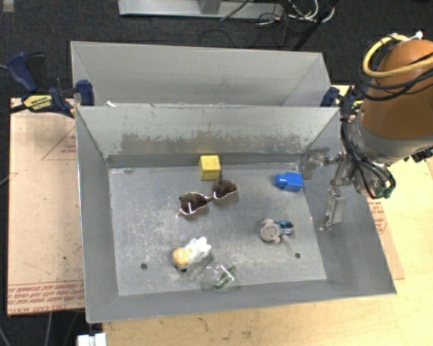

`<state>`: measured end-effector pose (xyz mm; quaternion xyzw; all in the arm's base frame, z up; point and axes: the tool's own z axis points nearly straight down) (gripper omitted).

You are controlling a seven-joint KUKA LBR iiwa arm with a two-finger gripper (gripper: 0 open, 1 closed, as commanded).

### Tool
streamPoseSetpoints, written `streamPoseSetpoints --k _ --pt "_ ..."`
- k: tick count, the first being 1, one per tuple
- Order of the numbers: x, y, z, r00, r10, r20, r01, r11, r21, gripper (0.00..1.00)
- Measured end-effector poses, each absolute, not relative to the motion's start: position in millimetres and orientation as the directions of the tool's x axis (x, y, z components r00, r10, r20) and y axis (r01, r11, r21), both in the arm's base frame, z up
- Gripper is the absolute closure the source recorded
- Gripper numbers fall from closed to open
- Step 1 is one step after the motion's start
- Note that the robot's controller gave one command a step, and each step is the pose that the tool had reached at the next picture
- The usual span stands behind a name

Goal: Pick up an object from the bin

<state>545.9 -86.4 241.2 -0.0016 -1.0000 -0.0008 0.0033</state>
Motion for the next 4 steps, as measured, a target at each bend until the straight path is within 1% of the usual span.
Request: streamPoseSetpoints --k 1,2,3,4 --pt "547.3 -86 246 -1.0 0.0 -0.001 0.0 1.0 0.0 0.0" --pt "545.3 -77 178 -1.0 0.023 -0.006 0.023 1.0 0.0 0.0" --pt "542.3 -66 157 -0.997 0.079 0.002 0.079 0.997 0.001 0.0" --pt "541.7 -61 146 -0.974 0.225 -0.001 0.225 0.974 0.001 0.0"
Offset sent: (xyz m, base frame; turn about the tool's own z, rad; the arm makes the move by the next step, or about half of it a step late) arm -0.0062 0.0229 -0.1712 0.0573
